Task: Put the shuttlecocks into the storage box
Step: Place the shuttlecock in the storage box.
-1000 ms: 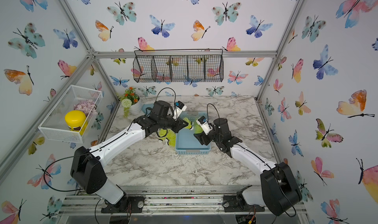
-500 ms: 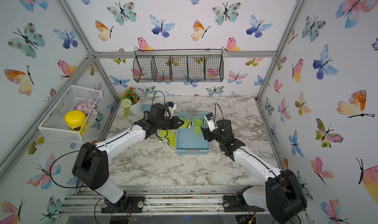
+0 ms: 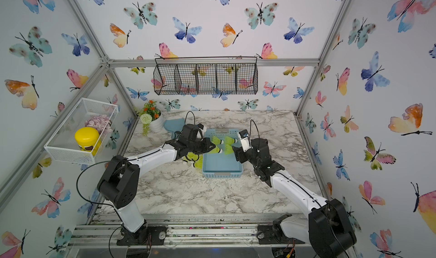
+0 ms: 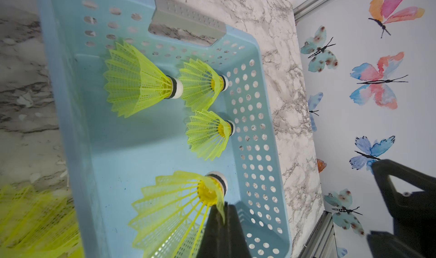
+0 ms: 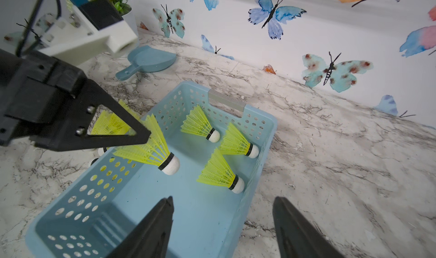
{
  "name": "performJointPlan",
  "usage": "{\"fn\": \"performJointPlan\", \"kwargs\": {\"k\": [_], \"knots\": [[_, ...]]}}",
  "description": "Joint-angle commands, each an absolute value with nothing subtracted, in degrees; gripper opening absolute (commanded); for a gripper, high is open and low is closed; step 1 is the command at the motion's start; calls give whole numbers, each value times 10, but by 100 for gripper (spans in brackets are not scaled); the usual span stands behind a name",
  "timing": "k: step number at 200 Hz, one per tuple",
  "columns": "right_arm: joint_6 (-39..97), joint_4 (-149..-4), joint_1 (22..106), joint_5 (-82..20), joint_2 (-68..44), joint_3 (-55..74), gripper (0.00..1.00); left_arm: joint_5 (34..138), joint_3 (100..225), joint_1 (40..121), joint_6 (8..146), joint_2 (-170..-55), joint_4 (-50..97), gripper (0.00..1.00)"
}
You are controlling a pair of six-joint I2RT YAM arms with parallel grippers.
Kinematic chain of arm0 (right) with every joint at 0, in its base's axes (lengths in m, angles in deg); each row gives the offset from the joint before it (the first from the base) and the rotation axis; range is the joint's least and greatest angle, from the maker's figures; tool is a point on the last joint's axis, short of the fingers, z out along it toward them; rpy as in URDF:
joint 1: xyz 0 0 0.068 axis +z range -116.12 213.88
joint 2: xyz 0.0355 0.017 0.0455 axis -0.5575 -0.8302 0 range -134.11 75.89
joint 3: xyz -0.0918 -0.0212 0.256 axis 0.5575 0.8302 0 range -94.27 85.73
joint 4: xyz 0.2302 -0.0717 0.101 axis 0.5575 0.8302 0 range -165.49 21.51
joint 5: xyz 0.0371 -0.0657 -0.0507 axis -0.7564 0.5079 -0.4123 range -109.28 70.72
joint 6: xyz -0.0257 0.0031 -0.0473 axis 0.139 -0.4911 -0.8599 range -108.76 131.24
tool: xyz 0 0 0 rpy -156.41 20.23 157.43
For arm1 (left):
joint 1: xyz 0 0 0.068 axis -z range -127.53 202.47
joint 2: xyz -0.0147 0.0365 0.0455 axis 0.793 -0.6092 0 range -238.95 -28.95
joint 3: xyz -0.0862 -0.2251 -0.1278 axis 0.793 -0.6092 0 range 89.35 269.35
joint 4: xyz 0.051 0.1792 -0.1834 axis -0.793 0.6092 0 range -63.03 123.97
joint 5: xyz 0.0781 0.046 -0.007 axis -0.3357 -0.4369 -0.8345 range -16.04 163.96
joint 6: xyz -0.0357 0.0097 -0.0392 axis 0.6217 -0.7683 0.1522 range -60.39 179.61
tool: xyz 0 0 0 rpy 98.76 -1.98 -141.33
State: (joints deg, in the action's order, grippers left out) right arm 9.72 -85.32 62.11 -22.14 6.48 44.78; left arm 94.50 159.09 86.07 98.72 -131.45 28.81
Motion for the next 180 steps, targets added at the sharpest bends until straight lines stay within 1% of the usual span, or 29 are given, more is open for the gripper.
{"fn": "performJointPlan", "kwargs": {"k": [1, 39, 101, 180], "knots": [[106, -860, 621, -237, 77, 454, 73, 921, 1601, 866, 997, -1333, 271, 0], [106, -860, 621, -245, 79, 457, 73, 919, 1617, 872, 997, -1360, 269, 0], [106, -860, 621, -259, 84, 463, 73, 882, 1631, 873, 996, -1379, 266, 0], [103, -854, 621, -260, 83, 466, 73, 889, 1654, 873, 994, -1413, 265, 0]]}}
